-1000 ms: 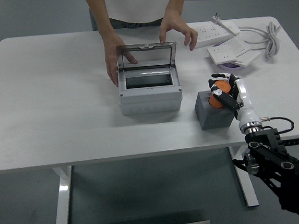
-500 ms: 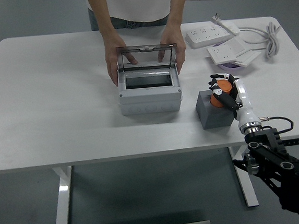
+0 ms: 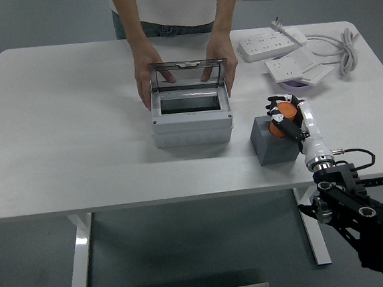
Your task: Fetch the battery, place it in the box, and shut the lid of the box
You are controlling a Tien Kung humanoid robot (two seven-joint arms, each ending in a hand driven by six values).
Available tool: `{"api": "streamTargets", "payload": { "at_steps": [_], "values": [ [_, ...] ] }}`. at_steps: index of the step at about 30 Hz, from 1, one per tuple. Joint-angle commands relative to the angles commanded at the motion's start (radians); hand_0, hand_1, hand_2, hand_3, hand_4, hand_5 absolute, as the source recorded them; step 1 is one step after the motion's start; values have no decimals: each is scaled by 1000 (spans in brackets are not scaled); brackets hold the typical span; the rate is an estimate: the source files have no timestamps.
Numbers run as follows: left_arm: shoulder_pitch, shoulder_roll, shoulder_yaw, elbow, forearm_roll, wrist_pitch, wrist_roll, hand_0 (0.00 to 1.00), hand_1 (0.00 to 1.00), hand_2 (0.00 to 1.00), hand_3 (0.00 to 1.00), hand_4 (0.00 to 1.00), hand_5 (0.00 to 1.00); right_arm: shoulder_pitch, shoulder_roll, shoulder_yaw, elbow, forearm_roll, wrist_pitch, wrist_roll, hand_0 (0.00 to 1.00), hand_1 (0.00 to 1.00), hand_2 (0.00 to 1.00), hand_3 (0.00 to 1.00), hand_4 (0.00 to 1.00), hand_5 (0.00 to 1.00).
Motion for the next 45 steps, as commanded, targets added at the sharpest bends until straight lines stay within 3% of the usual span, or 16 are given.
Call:
{"api": "streamTargets", "payload": {
  "at_steps": [8,9,14,15,26,27,32,33,38,39,44,45],
  "values": [
    [1,0,-3,-2,5,-1,5,531,724,587,521,343,2,2,0,3,-3,-15,12,-6,578,487,502,558,545,68],
    [1,1,-3,-2,6,-1,5,530,724,586,521,339,2,2,0,3,-3,-15,13,-6,478,480,511,568,730,121],
    [0,1,-3,-2,5,0,4,530,724,586,521,339,2,1,0,0,-3,-14,11,-8,478,480,511,568,730,121],
    [0,1,-3,-2,5,0,4,525,724,584,516,316,2,1,0,-1,-3,-14,10,-8,527,509,532,597,822,136],
    [1,2,-3,-4,0,3,6,523,724,582,515,308,2,0,0,-4,-2,0,-7,-6,539,512,528,587,811,187],
    [1,2,-3,-4,0,3,6,523,724,582,515,310,2,0,0,-4,-2,1,-9,-6,577,498,517,570,602,153],
    [0,3,-3,-4,-2,3,5,523,724,582,515,310,2,1,0,-5,-1,6,-17,-8,577,498,517,570,602,153],
    [0,3,-3,-5,-2,3,5,522,724,582,516,308,2,1,0,-4,0,6,-18,-9,561,459,495,529,484,142],
    [0,2,-3,-5,-3,3,6,522,724,582,516,308,2,1,1,-5,1,8,-20,-12,561,459,495,529,484,142],
    [0,2,-3,-5,-3,3,5,520,724,581,518,301,2,1,0,-6,1,9,-21,-13,497,390,441,447,500,36],
    [1,2,-3,-5,-4,4,6,520,724,581,518,301,2,1,0,-7,3,9,-25,-15,497,390,441,447,500,36],
    [1,2,-4,-6,-5,4,7,519,724,583,524,306,2,2,0,-7,3,8,-26,-16,447,363,406,407,440,19]
  ]
}}
